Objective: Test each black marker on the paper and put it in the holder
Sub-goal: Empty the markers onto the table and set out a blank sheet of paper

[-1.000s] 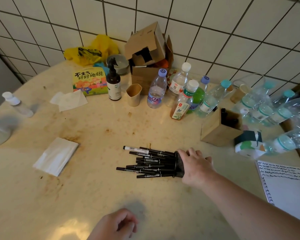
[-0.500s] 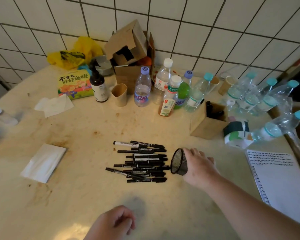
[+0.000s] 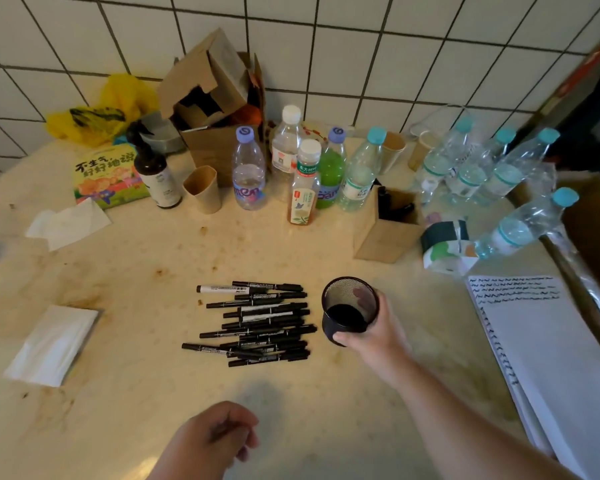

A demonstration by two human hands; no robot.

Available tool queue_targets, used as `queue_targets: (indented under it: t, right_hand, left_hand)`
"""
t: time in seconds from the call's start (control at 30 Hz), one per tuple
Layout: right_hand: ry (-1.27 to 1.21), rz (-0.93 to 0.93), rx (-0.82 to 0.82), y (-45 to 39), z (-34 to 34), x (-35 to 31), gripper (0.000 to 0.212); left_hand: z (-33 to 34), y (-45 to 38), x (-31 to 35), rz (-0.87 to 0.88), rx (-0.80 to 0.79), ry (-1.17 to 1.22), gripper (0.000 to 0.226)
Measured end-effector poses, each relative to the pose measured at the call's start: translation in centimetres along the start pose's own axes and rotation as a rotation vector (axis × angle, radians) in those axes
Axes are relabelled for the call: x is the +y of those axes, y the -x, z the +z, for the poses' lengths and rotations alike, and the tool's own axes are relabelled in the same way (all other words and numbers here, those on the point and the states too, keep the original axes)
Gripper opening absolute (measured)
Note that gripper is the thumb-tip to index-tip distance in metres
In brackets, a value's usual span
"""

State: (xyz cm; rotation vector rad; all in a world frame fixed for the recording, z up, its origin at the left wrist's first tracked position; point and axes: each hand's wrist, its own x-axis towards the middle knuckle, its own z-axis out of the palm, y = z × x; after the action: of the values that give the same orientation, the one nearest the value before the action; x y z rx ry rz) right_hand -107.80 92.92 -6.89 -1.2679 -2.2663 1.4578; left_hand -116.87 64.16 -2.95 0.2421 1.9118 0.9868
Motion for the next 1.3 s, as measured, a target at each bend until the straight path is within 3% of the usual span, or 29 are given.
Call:
queue_targets:
  t: [0.3,0.57,1.07,1.3]
  right_hand:
    - [-0.062,-0.007,-0.021,-0.7,0.6,2.5,0.08]
    - [-0.063,0.199,-0.022,6.2,-1.7,6.0,0.028]
    - [-0.086,0.171,-0.107,18.7,-13.3,12.7,0.028]
    - [-0.215,0.315,0.053,20.1,-13.6,14.5,0.032]
  left_hand:
    - [1.3,0.0,1.5,-0.016,0.048,0.031,0.026]
    - [3.6,0.5,2.1,0.017,0.056,-0.018,0.028]
    - [14.5,3.0,2.8,0.074,0.086,-0.021,0.027]
    - [15.3,1.4,2.7,0.097,-0.004,-0.034,0.025]
